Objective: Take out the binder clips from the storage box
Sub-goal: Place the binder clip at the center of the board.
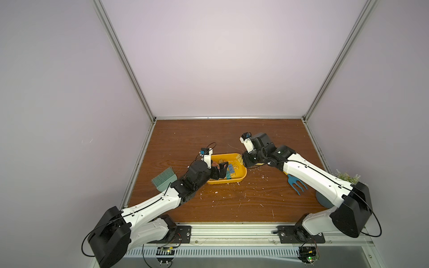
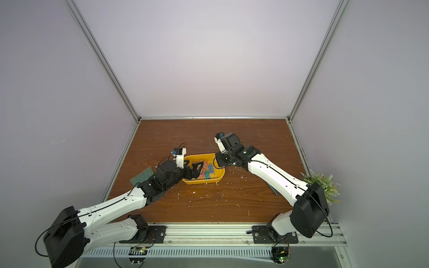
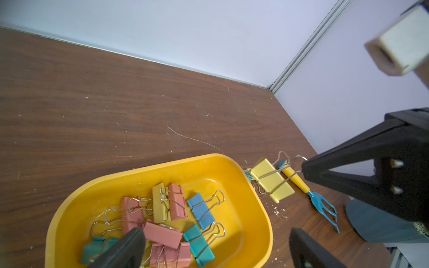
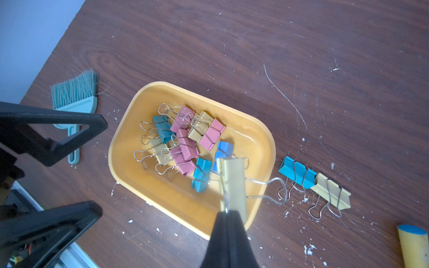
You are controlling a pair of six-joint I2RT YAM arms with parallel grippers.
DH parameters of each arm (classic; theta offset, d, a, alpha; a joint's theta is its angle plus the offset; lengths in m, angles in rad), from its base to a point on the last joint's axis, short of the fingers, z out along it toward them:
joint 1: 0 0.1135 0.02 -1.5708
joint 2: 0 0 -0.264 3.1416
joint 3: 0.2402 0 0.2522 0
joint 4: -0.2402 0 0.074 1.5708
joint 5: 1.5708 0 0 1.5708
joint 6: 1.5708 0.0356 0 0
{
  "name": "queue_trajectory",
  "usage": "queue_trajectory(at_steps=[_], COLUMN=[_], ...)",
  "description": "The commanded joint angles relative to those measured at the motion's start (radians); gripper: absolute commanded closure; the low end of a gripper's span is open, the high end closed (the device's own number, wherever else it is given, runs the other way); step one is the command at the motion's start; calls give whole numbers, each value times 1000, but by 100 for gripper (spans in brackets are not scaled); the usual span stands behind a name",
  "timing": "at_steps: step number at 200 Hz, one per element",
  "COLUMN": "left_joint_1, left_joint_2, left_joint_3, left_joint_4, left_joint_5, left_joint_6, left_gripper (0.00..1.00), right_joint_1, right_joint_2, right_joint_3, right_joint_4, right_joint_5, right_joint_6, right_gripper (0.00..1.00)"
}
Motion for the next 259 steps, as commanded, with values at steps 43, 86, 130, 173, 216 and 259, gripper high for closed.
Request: queue_trajectory(at_steps=[43,86,130,173,216,259], left_joint_1=[9,-102,-122,-132,-137,-137], left_joint_2=[-27,-89,-89,-56,-16,1], left_joint_3=[65,17,-8,-10,-27,-28], left_joint_4=[-30,-72,-26,19,69,74], left_joint_5=[69,-53,-32,-6,18,20], left_joint_6=[-5,-15,-53,-69,-90,-89], left_gripper=[0,0,0,0,0,0], right_joint_1=[5,3,3,0,-1,-2], right_joint_2=[-156,-322,-455,-573,-541,-458], right_joint_3=[-93,-246,-373,-591,-730,-738], right_joint_4=[104,192,150,209,322,350], right_joint_5=[36,79,176,248,243,214], right_joint_6=[137,206,284,493,659,650], right_gripper=[100,100,100,100,100,100])
